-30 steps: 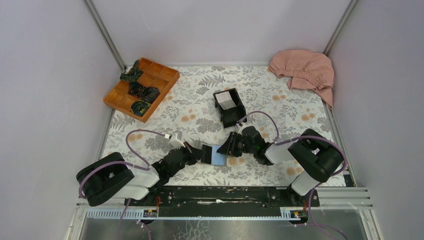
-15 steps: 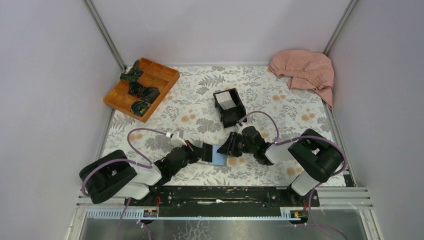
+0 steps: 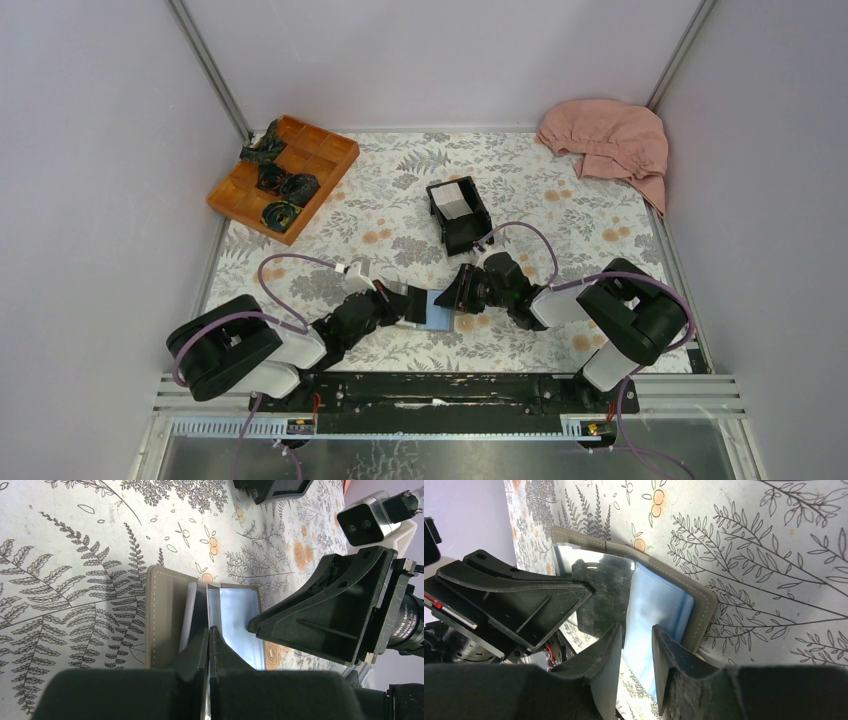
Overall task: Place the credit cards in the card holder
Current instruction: Insert the credit card into the card holder.
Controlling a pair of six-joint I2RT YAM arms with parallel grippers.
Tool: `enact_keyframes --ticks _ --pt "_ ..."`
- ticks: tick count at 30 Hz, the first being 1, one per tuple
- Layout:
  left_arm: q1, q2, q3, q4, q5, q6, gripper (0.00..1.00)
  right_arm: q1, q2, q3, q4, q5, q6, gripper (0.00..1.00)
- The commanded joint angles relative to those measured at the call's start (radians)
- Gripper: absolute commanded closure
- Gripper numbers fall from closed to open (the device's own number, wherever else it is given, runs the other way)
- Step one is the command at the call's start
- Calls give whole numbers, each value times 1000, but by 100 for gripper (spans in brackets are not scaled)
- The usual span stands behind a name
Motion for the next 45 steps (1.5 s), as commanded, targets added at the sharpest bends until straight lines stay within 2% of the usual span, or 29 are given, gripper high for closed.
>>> enact_keyframes --ticks 1,15,30,45 --pt "8 20 -23 -55 28 53 100 4 -11 6 -67 57 -29 64" --pt "7 33 -29 -120 67 -10 100 5 10 15 -69 66 -29 64" --pt "8 195 -37 34 137 -48 100 4 11 23 -113 97 -44 64" --pt "9 51 -64 -90 114 -43 100 3 -32 20 -209 185 -87 64"
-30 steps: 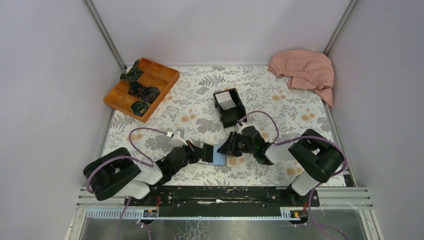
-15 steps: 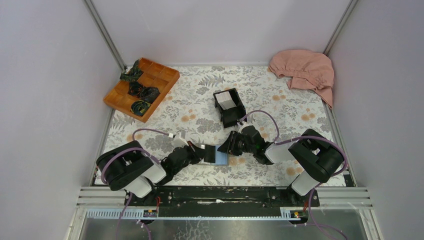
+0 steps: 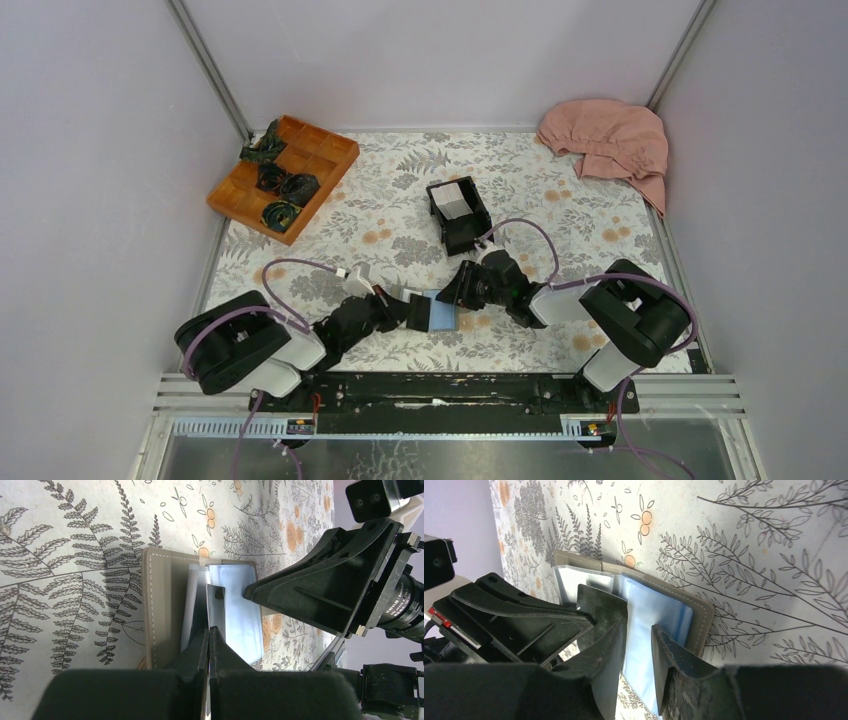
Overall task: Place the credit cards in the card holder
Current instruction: Insert the credit card into the card holder.
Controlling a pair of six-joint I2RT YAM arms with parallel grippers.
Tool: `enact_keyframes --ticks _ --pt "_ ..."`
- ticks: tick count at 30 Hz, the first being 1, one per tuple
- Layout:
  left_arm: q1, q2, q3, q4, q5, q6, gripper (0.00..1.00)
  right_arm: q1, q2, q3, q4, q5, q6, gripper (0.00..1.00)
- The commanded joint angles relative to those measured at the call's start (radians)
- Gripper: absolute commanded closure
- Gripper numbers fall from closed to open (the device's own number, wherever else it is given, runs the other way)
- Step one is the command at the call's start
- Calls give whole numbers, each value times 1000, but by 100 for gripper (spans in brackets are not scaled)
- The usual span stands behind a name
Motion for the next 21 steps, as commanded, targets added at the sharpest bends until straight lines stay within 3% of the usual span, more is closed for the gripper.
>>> enact_keyframes --ticks 1,12,21 --pt "-3 -5 -21 -180 13 43 100 2 -38 -5 -176 129 -73 64" --pt "-1 127 -3 -47 28 -1 100 3 -68 -18 -217 150 -94 65" --pt "5 96 6 -55 -19 -21 100 3 -64 -43 -213 155 -94 65"
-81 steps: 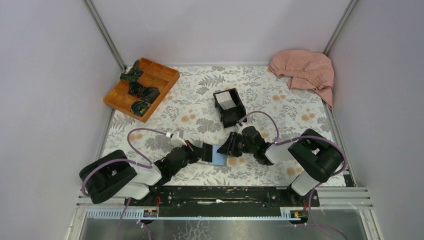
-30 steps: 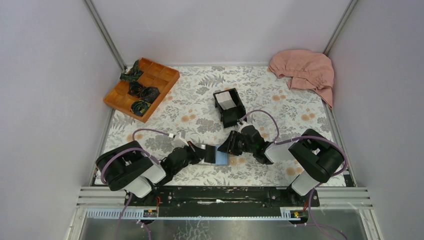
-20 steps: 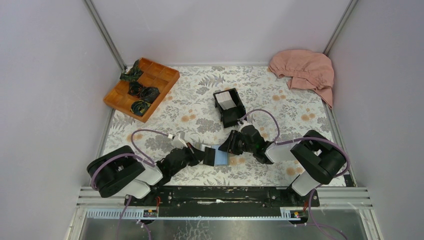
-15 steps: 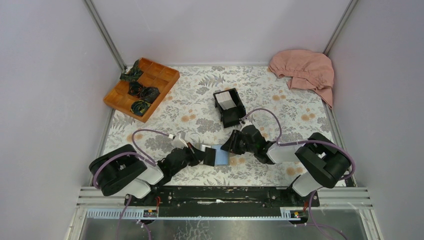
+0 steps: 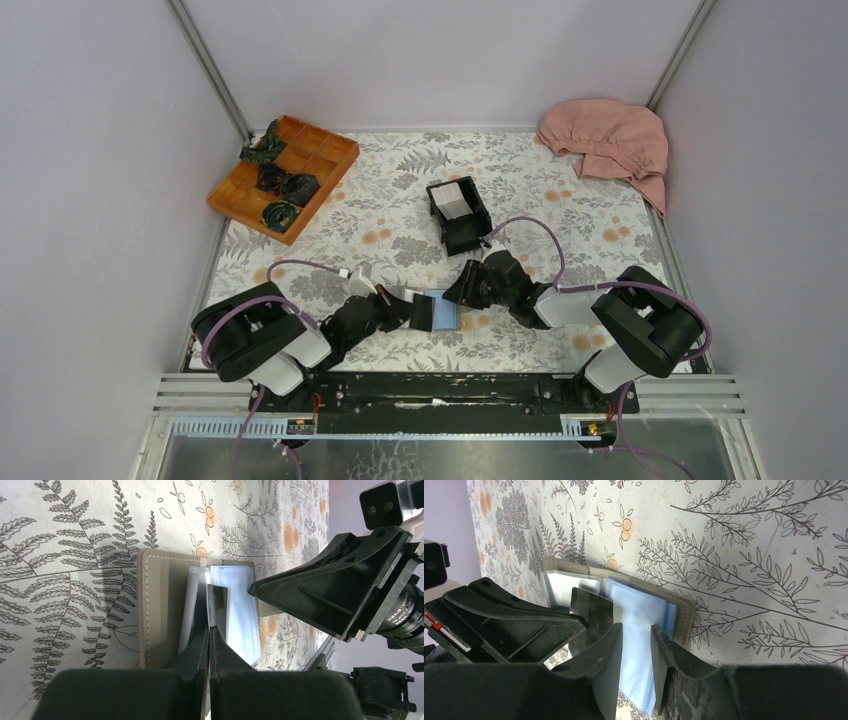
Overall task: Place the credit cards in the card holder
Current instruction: Insert the credit card into the card holder.
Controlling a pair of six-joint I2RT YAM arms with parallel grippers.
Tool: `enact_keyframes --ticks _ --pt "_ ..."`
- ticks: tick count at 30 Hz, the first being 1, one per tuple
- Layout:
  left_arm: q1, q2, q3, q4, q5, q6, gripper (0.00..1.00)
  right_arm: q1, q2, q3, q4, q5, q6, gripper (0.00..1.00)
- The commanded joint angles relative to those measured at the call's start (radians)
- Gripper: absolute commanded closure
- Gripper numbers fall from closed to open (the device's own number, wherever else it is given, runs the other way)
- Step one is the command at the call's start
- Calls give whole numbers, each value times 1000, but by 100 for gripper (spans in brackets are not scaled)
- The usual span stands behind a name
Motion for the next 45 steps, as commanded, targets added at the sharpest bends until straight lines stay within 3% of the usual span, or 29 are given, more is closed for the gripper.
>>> enact_keyframes --ticks 1,15,34,45 --pt "5 -3 -5 -135 -34 27 100 2 11 -40 -108 65 -42 65" --pt "11 25 -7 -86 -77 -24 100 3 19 -62 -100 68 -44 65" --pt "15 300 -36 286 16 -98 100 3 19 -72 -95 68 -42 65" --pt "-18 270 21 179 54 -48 100 3 45 -61 -82 62 -41 65"
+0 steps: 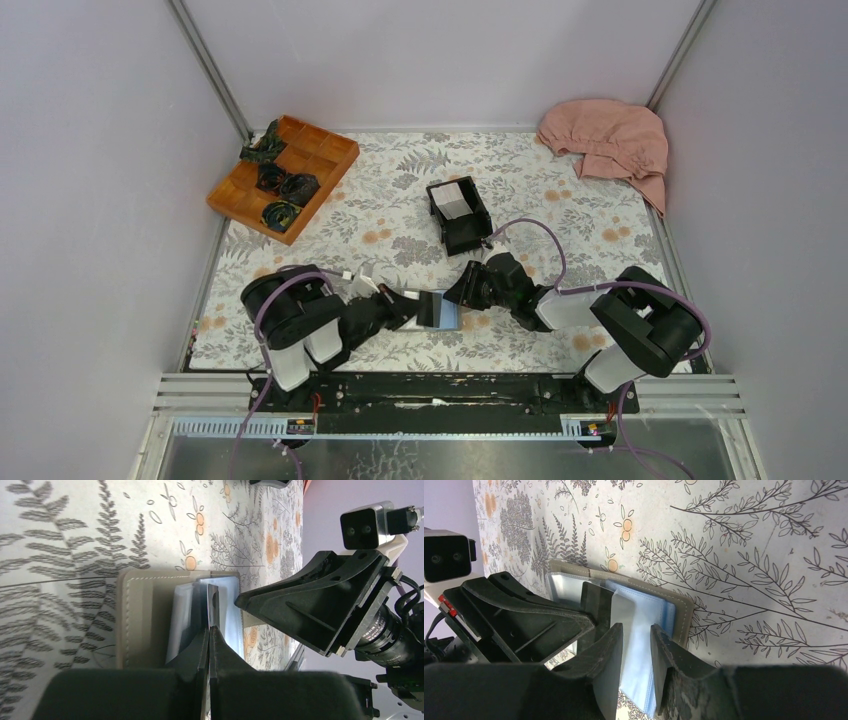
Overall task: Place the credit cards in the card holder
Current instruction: Insert the credit card into the card holder.
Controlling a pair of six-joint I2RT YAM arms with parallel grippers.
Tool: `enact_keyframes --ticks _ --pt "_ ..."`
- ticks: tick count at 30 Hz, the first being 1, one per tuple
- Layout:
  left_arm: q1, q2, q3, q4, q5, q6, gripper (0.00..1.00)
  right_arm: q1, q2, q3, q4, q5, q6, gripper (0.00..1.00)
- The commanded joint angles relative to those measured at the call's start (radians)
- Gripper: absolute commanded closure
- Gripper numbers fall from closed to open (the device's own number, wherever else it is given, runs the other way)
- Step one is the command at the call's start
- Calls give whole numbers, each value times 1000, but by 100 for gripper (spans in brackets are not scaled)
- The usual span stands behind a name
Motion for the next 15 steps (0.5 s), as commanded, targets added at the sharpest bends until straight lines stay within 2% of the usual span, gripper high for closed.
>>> enact_keyframes --ticks 1,5,12,15 --pt "-34 -9 25 -173 34 73 100 4 45 -28 -141 57 -41 65" --pt "-55 -19 48 -216 24 75 100 3 45 -24 -144 56 -42 65" --pt "-100 30 61 -202 -12 38 100 3 45 -29 -139 57 -43 65" --pt "-123 44 51 -182 -36 15 95 2 45 -32 -138 55 -46 65"
